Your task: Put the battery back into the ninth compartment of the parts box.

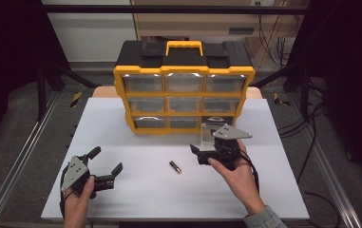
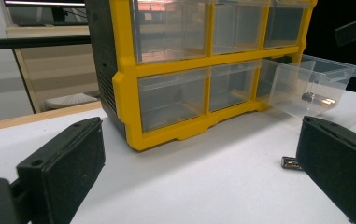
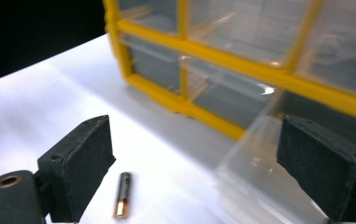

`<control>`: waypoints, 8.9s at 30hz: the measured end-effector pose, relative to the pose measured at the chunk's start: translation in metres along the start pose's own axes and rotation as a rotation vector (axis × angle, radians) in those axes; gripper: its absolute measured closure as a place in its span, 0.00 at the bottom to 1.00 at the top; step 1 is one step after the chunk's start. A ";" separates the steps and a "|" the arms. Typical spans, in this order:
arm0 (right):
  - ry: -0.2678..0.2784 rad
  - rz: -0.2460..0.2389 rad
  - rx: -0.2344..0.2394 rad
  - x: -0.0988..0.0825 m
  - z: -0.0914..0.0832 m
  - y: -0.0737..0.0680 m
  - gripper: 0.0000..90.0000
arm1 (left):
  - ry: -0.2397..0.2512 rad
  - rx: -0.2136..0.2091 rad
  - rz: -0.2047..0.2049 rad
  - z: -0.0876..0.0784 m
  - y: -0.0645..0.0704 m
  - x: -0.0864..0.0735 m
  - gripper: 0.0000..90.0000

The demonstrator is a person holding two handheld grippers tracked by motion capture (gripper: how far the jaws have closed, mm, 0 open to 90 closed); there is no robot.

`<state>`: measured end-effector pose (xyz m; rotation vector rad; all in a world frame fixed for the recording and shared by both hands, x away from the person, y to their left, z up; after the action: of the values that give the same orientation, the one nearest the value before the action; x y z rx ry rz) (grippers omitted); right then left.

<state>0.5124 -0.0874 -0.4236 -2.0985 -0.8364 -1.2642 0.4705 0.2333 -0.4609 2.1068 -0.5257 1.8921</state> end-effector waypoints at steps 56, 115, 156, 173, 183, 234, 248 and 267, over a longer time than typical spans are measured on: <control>-0.361 -0.015 0.107 -0.094 0.091 -0.042 0.76 | -0.002 -0.010 0.003 0.002 0.001 -0.001 0.01; 0.087 0.036 -0.171 -0.003 -0.058 0.068 0.85 | 0.007 0.003 -0.017 -0.001 0.002 0.002 0.01; 0.145 0.003 -0.139 -0.006 -0.035 0.081 0.19 | -0.012 0.008 0.013 0.003 0.002 -0.001 0.01; 0.204 -0.045 -0.127 0.008 -0.056 0.069 0.08 | 0.002 0.018 0.008 0.001 0.000 0.001 0.01; 0.280 -0.045 -0.124 0.017 -0.069 0.068 0.06 | 0.016 0.016 0.008 -0.001 0.000 0.003 0.01; 0.326 -0.056 -0.141 -0.002 -0.116 0.074 0.05 | 0.053 -0.025 0.002 -0.007 0.001 0.008 0.01; 0.311 -0.036 -0.140 -0.027 -0.123 0.078 0.05 | 0.052 -0.046 0.006 -0.008 0.004 0.008 0.01; 0.310 -0.025 -0.130 -0.057 -0.121 0.082 0.06 | 0.034 -0.040 0.003 -0.004 0.004 0.004 0.00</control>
<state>0.4845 -0.2410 -0.4368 -1.9227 -0.6589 -1.6437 0.4652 0.2308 -0.4567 2.0466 -0.5547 1.8992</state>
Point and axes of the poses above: each handheld gripper's, and its own axes: z roughly forward along the jaws, x roughly out of its top, y roughly to its right, the point moved 8 cm from there along z, roughly forward along the jaws, and after that the axes turned 10 degrees about x, right-handed, at the moved point
